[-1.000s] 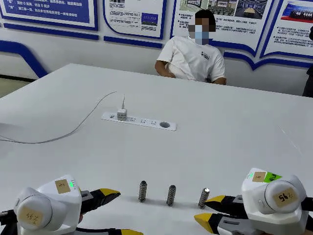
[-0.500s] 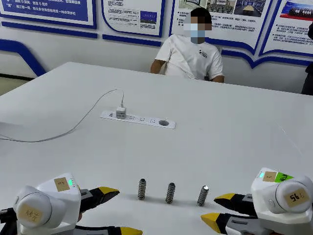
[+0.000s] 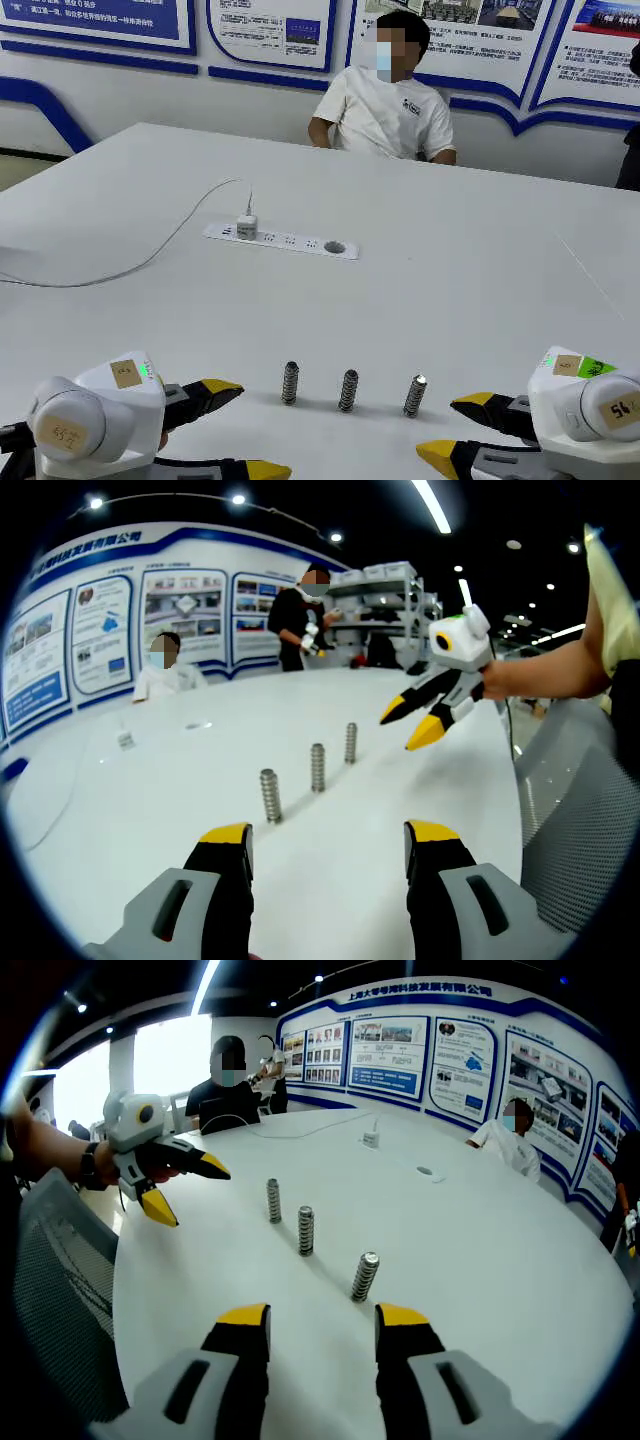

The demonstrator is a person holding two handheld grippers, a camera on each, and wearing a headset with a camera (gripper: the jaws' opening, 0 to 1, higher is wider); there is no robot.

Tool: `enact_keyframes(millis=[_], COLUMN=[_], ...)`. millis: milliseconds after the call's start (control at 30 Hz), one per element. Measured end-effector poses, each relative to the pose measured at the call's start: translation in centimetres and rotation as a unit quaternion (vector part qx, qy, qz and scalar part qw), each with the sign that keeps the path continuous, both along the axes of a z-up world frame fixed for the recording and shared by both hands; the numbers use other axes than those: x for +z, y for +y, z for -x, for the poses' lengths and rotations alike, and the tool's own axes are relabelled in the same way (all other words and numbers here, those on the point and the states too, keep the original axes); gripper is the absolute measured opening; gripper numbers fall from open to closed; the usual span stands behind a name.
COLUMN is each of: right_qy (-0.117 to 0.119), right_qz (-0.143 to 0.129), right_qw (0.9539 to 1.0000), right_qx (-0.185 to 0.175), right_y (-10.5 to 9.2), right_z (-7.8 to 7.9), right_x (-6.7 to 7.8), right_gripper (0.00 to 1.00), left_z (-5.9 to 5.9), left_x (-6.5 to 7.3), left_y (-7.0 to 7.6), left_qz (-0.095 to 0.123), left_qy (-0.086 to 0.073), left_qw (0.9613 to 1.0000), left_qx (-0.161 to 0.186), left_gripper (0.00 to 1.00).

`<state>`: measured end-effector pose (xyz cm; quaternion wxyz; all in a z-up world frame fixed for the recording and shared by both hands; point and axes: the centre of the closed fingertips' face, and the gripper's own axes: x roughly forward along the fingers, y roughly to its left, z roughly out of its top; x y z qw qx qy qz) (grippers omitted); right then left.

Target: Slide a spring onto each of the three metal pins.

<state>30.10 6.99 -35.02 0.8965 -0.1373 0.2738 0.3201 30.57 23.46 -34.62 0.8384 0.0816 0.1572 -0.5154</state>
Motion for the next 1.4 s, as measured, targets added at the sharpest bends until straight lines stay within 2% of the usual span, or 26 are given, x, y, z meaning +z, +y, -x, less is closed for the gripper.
enact_keyframes(millis=[700, 1400], right_qy=[-0.025, -0.026], right_qz=[-0.018, -0.023], right_qw=[0.9993, 0.9992], right_qx=[0.021, 0.018], right_y=[0.4, 0.36], right_z=[0.01, -0.12], right_x=[0.41, 0.35], right_gripper=[0.5, 0.53], left_z=[0.07, -0.27], left_x=[-0.1, -0.33], left_y=[-0.07, 0.04], left_qz=[-0.001, 0.0], left_qy=[0.003, 0.005], left_qw=[1.0, 1.0], left_qx=[0.0, 0.005], left_gripper=[0.62, 0.63])
